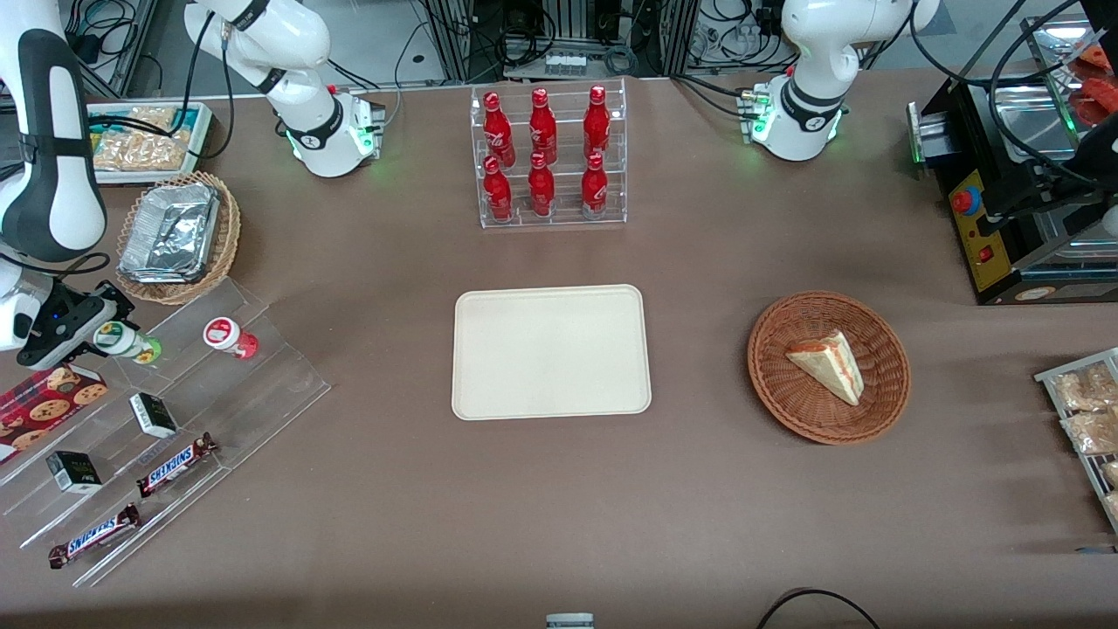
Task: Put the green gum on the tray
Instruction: 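Lower the open right gripper around the green gum bottle and close it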
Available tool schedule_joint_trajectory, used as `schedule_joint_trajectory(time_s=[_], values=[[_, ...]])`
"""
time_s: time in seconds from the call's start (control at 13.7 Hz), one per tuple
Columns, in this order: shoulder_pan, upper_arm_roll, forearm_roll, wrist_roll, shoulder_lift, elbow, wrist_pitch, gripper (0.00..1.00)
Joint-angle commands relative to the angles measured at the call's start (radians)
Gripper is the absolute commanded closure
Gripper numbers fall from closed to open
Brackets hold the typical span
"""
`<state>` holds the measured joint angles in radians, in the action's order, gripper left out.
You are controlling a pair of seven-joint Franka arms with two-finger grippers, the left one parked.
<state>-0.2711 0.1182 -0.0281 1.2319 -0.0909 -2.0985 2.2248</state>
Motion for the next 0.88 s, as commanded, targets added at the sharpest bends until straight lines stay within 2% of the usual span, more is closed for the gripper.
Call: schedule_joint_trajectory(time_s=[0.0,0.29,0.44,0.8], values=[[-0.007,-0.005,0.020,0.009,0.022,0.018,-0.037,1.00],[0.007,-0.014,0.020,-0.034,0.028,0.135,-0.203,1.00],[0.042,-0.018,0.017,-0.078,0.028,0.169,-0.250,1.00],[0.170,-0.020,0.008,-0.331,0.028,0.193,-0.333,1.00]])
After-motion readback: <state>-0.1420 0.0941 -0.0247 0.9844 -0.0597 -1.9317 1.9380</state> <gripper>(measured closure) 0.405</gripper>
